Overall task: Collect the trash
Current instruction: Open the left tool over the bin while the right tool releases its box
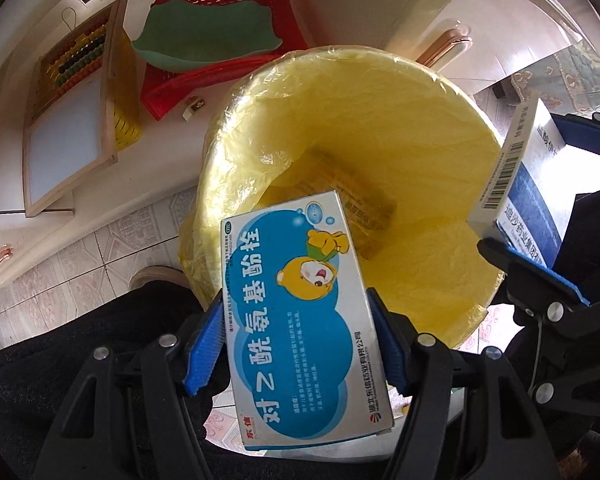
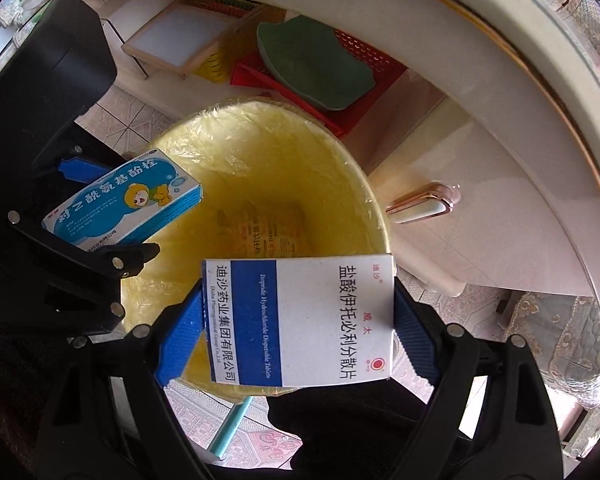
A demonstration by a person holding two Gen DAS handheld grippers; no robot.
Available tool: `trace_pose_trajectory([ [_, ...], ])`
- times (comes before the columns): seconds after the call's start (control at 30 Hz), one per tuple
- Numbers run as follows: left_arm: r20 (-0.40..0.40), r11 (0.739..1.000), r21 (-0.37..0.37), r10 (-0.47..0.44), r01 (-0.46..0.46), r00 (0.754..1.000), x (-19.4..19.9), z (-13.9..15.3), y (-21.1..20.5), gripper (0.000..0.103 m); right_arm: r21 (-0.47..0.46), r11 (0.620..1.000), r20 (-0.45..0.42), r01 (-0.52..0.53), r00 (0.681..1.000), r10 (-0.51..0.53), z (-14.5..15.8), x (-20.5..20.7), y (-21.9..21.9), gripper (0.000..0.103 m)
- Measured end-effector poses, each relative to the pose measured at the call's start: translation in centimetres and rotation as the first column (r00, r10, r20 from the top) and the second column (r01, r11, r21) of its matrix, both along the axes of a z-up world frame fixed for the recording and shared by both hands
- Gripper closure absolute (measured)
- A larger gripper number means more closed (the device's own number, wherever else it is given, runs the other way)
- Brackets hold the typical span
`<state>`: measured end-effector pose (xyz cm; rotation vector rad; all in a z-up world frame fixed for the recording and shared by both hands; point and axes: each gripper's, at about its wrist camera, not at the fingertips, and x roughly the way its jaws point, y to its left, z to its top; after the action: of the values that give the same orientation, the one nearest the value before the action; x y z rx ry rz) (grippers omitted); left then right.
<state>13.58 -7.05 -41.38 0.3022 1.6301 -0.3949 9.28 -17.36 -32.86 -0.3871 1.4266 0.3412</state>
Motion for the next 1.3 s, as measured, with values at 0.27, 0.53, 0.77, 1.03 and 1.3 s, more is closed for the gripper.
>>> trace_pose_trajectory([
  [0.27,-0.041,1.0,-0.009,0.019,-0.02,0.999,1.0,-1.5,0.2,0.038,-0.011,1.0,-0.058,-0.002,0.998,0.001,-3.2,0.4,0.1,0.019],
  [0.53,-0.088,0.999,-0.031,0.025,-0.027,0.996,1.6,-2.7,0.2,0.038,-0.005,1.0,-0.114,0.001,0.993,-0.001,-5.5,1.3,0.4,0.019],
  [0.77,-0.089,0.999,-0.029,0.01,-0.013,0.996,1.7,-2.8,-0.4,0.038,0.002,1.0,-0.136,-0.023,0.99,0.023,-6.4,1.0,1.1,0.019],
  [1.03,-0.097,0.999,-0.027,0.016,-0.018,0.995,1.6,-3.0,-0.6,0.038,0.011,1.0,-0.135,-0.027,0.99,0.028,-6.6,0.8,1.2,0.019],
  [1.3,-0.081,1.0,-0.009,0.015,-0.016,0.997,1.9,-3.0,-0.6,0.026,0.005,0.999,-0.154,-0.049,0.987,0.049,-7.1,0.5,1.7,0.018],
])
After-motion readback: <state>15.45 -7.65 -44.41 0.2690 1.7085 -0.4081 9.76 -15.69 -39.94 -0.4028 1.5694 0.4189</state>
